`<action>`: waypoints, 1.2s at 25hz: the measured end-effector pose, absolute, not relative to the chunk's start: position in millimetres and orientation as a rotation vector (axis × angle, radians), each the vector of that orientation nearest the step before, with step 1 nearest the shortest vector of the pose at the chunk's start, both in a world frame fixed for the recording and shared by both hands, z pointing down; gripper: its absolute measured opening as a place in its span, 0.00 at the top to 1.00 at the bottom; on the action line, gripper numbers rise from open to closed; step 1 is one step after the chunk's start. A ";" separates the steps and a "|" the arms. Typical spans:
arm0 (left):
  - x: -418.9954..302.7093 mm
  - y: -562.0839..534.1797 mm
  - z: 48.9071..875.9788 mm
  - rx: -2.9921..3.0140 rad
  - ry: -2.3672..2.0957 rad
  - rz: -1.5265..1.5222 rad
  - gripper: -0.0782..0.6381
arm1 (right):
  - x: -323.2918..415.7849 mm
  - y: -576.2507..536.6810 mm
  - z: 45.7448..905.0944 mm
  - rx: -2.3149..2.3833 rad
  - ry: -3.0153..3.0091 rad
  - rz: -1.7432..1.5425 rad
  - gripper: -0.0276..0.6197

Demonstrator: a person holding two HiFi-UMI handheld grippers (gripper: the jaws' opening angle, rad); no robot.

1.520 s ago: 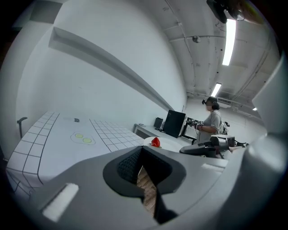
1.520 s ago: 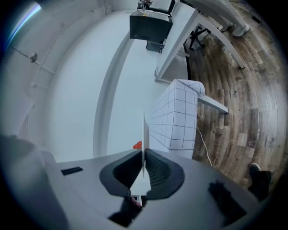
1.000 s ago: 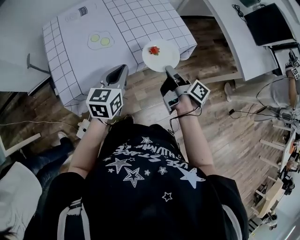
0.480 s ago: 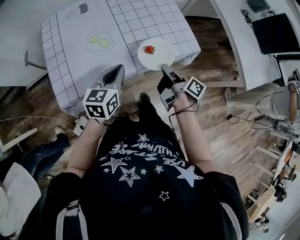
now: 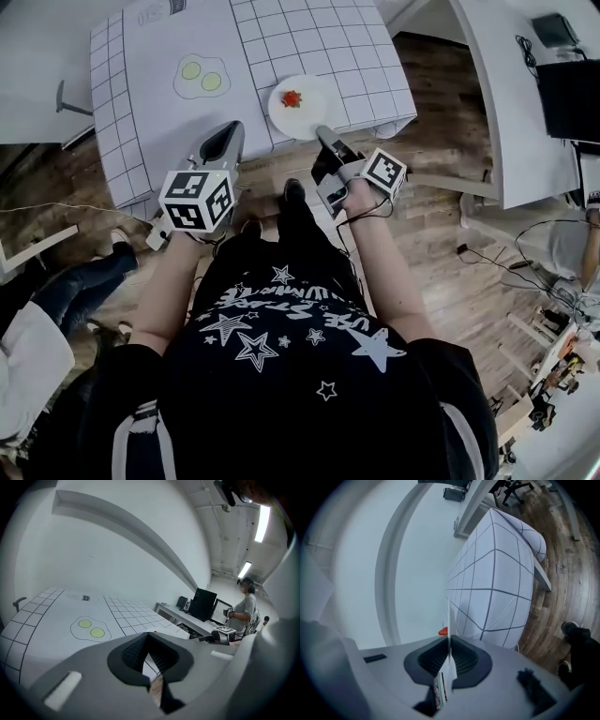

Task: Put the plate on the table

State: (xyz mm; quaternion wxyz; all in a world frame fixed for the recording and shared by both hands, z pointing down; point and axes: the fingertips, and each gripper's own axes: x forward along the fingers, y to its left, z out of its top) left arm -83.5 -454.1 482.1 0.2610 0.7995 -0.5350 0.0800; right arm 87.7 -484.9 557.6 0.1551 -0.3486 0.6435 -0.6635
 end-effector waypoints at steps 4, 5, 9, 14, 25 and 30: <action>-74.8 -449.9 493.6 2.147 -1.439 0.263 0.88 | 85.3 -488.5 570.2 -0.980 1.836 -1.937 0.92; -73.5 -449.4 495.6 2.142 -1.439 0.271 0.88 | 84.5 -489.5 572.3 -0.967 1.825 -1.942 0.92; -71.6 -452.7 500.9 2.127 -1.445 0.288 0.88 | 82.4 -491.3 579.7 -0.974 1.827 -1.966 0.92; -68.8 -456.8 503.4 2.116 -1.448 0.286 0.88 | 77.7 -492.0 583.9 -1.001 1.824 -1.975 0.92; -70.5 -454.0 499.8 2.136 -1.456 0.297 0.88 | 76.0 -485.8 597.3 -1.131 1.795 -2.009 0.92; -80.9 -450.7 499.0 2.123 -1.488 0.287 0.88 | 74.2 -485.6 596.3 -1.199 1.871 -2.012 0.91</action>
